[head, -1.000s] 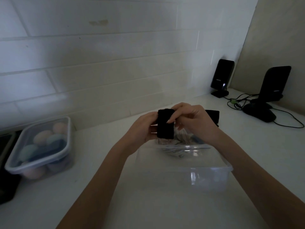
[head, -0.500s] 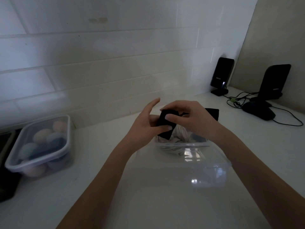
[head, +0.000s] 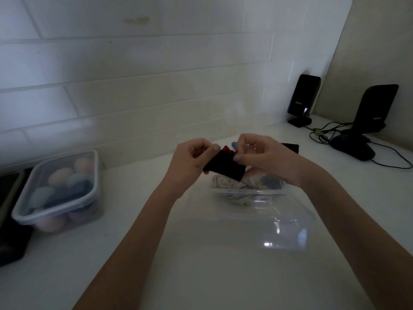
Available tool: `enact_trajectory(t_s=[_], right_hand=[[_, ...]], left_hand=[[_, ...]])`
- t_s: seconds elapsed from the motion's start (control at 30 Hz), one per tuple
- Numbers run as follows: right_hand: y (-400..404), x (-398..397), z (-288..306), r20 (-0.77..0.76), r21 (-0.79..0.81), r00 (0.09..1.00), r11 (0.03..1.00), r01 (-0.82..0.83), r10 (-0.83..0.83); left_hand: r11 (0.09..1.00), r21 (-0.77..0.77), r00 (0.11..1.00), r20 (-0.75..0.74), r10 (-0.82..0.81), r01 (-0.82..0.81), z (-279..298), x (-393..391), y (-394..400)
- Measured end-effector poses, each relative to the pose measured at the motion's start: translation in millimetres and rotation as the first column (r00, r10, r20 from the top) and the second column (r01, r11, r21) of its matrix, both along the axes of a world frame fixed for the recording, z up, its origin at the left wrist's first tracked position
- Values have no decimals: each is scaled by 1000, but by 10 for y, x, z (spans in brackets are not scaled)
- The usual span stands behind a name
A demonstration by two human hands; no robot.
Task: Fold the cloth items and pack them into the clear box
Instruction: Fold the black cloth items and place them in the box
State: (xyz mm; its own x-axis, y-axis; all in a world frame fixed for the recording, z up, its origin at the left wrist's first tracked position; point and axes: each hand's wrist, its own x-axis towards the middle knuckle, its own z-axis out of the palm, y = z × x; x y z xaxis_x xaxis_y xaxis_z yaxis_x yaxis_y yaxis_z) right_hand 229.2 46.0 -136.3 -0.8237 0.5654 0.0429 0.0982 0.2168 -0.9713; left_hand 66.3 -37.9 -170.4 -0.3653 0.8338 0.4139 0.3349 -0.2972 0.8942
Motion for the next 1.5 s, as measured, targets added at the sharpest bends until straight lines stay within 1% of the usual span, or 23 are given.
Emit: enact_trajectory(t_s=[0.07, 0.1, 0.13, 0.2, 0.27, 0.33, 0.4, 0.47, 0.57, 0.7, 0.8, 0.87, 0.93, 1.07, 1.17, 1.3, 1.37, 1.5], right_hand=[[3, 21, -31, 111, 25, 989, 995, -99, 96], [-3, 14, -47, 142, 54, 984, 991, -118, 110], [-32, 2, -52, 159, 95, 982, 988, -120, 104], [-60, -28, -77, 184, 169, 980, 979, -112, 80], [-89, -28, -74, 205, 160, 976, 981, -110, 76], [-132, -16, -42, 233, 147, 970, 983, -109, 73], [-202, -18, -15, 210, 107, 975, 990, -96, 72], [-318, -23, -3, 184, 99, 981, 992, -78, 59], [-536, 7, -59, 214, 138, 977, 990, -29, -1], [-820, 108, -195, 161, 90, 979, 990, 108, -122], [-924, 126, -265, 131, 129, 969, 973, 193, -210], [-958, 110, -305, 149, 168, 960, 963, 212, -238], [-986, 94, -366, 206, 186, 952, 964, 188, -226], [-1008, 88, -445, 375, 381, 888, 918, 114, -266], [-1015, 30, -422, 440, 400, 865, 915, 53, -243], [-1048, -69, -370, 511, 525, 830, 845, -97, -222], [-1046, -83, -346, 538, 524, 821, 839, -149, -190], [-1021, -23, -308, 538, 483, 838, 849, -213, -96]], left_hand=[[996, -68, 996, -63, -69, 65, -3, -1, -20], [991, -107, 990, -106, -96, 85, -4, 6, -27], [986, -141, 984, -145, -107, 86, -7, 15, -34], [984, -172, 977, -199, -79, 44, -20, 22, -35], [989, -141, 957, -290, 8, -51, -49, 11, -32], [989, -61, 909, -403, 102, -138, -90, 15, -43], [981, 15, 880, -439, 181, -195, -134, 26, -83], [964, 66, 865, -429, 260, -258, -178, 34, -146], [949, 91, 856, -411, 312, -302, -231, 73, -249], [927, 137, 863, -339, 376, -350, -272, 144, -338], [918, 125, 875, -278, 397, -376, -313, 171, -351], [921, 114, 887, -248, 390, -373, -341, 172, -360], [923, 112, 893, -231, 385, -369, -364, 166, -372], [922, 114, 896, -216, 387, -371, -387, 157, -382], [916, 131, 883, -245, 400, -378, -392, 149, -372], [915, 121, 876, -263, 404, -385, -393, 150, -370], [916, 123, 878, -263, 401, -381, -386, 161, -378], [919, 115, 882, -259, 394, -377, -370, 169, -385]])
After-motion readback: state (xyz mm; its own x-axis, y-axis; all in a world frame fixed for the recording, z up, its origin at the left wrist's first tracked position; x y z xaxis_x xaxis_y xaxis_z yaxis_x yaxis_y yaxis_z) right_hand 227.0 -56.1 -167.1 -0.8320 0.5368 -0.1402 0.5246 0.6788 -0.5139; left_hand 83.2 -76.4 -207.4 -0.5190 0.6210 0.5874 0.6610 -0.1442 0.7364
